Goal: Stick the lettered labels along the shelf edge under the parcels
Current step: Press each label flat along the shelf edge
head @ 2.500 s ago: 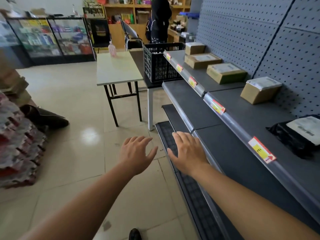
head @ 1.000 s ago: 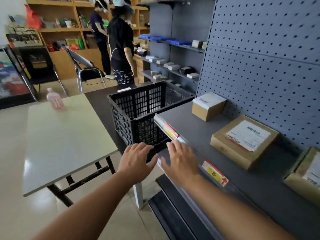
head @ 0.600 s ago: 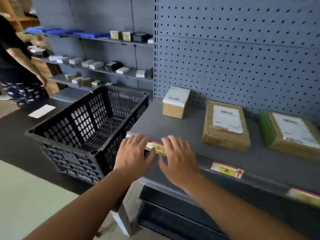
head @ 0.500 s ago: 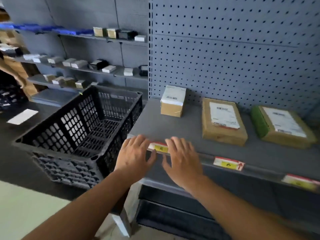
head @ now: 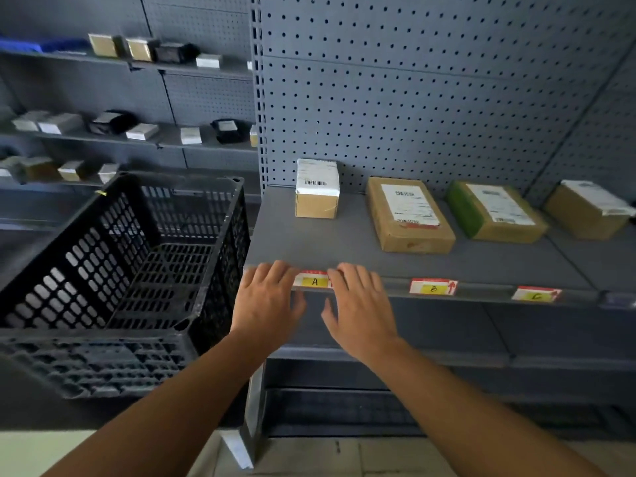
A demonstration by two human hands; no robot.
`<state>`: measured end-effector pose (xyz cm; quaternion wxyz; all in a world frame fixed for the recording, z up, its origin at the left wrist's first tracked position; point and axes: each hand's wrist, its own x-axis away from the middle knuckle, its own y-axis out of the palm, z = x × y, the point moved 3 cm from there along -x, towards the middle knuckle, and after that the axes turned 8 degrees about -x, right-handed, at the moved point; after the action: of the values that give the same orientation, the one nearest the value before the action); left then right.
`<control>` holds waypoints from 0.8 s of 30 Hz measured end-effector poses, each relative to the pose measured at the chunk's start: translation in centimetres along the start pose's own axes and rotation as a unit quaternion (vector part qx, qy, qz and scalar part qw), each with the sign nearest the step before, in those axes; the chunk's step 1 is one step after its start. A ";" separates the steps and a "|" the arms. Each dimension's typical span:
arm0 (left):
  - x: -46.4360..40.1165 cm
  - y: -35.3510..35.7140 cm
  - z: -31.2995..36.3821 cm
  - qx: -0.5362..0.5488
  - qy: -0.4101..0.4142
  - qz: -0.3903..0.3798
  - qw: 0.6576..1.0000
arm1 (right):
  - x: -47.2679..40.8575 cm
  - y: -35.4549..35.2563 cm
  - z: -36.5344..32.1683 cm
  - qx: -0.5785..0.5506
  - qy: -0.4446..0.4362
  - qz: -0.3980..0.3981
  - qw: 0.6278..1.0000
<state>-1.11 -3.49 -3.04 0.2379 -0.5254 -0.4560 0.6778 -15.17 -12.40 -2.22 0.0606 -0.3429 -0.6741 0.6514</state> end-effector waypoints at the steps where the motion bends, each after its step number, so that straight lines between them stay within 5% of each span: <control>1: 0.1 0.0 0.0 -0.002 0.005 -0.003 1.000 | 0.1 0.0 -0.1 0.003 -0.001 -0.001 1.000; 24: 0.7 0.2 0.6 -0.025 0.021 -0.029 0.999 | -0.6 0.5 -0.8 -0.033 -0.042 -0.057 0.997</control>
<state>-1.86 -3.24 -3.49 0.2535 -0.5318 -0.4830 0.6477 -14.11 -12.06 -2.39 0.0582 -0.2784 -0.7153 0.6383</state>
